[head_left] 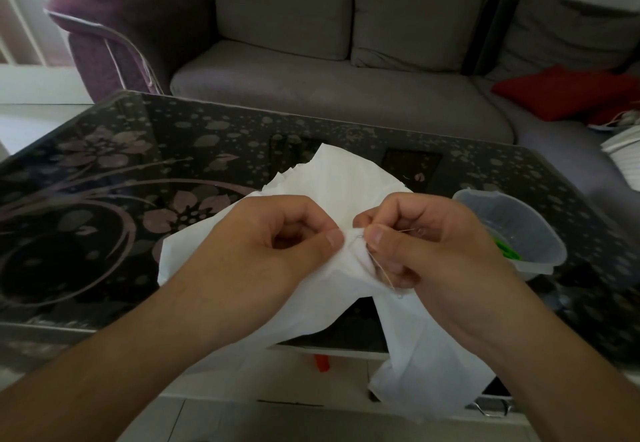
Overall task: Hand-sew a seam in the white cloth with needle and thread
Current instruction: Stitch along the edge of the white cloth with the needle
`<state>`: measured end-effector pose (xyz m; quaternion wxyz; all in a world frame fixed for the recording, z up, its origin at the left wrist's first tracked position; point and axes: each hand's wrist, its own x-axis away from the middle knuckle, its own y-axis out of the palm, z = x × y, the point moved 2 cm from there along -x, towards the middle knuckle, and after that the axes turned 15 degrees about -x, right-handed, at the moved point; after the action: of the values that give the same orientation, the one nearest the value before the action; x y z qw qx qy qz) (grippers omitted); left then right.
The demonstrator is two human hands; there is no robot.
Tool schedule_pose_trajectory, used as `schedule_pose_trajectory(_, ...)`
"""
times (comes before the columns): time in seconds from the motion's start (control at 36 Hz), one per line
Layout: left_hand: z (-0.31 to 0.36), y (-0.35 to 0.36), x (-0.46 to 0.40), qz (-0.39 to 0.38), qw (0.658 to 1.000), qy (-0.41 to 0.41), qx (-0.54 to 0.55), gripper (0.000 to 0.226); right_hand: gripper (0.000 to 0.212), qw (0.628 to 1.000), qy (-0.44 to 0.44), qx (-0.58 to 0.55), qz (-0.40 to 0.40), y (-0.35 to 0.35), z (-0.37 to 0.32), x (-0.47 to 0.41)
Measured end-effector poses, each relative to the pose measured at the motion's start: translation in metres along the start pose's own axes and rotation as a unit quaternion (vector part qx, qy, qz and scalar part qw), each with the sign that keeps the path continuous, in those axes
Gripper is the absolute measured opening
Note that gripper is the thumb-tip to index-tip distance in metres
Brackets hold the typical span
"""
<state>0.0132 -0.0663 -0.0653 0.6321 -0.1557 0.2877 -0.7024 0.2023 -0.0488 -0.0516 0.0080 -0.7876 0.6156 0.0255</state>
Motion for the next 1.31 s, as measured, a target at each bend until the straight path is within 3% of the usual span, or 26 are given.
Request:
schedule_pose_trajectory(0.67, -0.001, 0.003, -0.001, -0.003, 1.000, 0.012, 0.007, 0.013, 0.026, 0.981, 0.044, -0.183, -0.054, 0.000, 0.011, -0.003)
schedule_pose_trajectory(0.89, -0.001, 0.002, -0.001, -0.003, 1.000, 0.023, 0.003, 0.014, 0.020, 0.975, 0.053, -0.204, -0.070, 0.002, 0.013, -0.003)
schedule_pose_trajectory(1.31, -0.003, 0.008, 0.000, -0.005, 1.000, 0.017, 0.020, 0.014, 0.028, 0.970, 0.053, -0.222, -0.078, 0.008, 0.016, -0.002)
